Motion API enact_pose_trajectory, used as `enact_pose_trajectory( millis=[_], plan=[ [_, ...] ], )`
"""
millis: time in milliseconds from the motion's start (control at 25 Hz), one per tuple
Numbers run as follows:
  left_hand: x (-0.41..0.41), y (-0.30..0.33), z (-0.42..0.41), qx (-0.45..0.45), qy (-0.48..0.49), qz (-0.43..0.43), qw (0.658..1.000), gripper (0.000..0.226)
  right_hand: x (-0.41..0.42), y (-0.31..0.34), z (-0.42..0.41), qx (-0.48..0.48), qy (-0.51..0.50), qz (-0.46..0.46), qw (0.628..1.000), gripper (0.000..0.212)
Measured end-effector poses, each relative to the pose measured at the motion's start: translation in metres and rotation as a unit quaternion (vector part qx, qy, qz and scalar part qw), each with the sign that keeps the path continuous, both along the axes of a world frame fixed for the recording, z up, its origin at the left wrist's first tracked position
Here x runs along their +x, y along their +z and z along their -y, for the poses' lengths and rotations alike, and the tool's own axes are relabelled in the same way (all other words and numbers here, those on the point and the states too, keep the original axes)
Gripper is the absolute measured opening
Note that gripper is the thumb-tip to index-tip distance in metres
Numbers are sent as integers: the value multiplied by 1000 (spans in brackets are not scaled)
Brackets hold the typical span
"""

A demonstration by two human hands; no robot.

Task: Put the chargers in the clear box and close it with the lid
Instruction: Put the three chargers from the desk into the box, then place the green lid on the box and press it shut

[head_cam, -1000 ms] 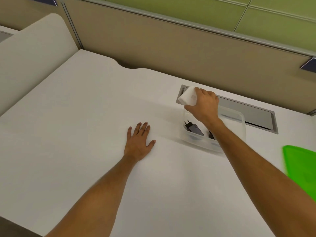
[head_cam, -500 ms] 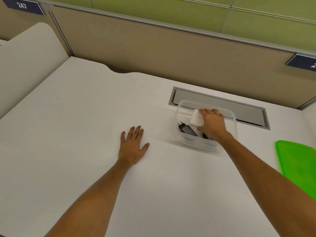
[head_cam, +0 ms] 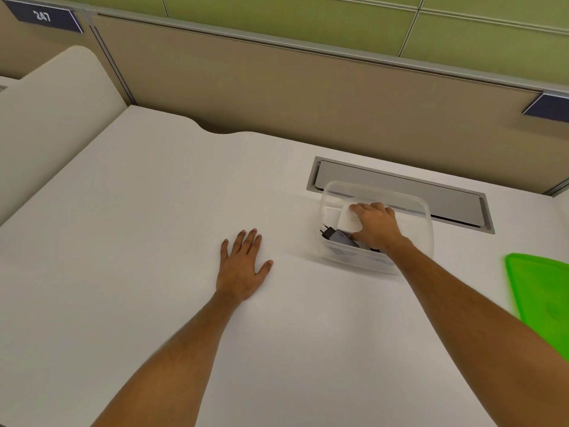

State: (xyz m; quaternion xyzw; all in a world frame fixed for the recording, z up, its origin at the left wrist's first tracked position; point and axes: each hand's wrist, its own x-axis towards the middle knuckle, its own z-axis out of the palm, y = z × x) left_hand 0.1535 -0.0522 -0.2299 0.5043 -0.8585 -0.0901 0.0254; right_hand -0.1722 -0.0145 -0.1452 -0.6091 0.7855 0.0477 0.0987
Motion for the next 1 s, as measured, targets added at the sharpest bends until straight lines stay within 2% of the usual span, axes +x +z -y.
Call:
enact_pose_trajectory(
  millis=[240, 520, 840, 1000],
  plan=[
    [0, 0, 0, -1, 1, -1, 1000, 70, 3, 3, -5, -11, -26, 42, 999, 71],
    [0, 1, -1, 1, -3, -1, 1000, 69, -16, 25, -25, -133, -78, 63, 986, 46],
    [1, 3, -1, 5, -10, 3, 1000, 78, -36, 36, -90, -228, -159, 68, 958, 37],
    [0, 3, -1, 16, -8, 12, 1000, 72, -49, 36, -134, -241, -194, 48, 950, 36]
  ],
)
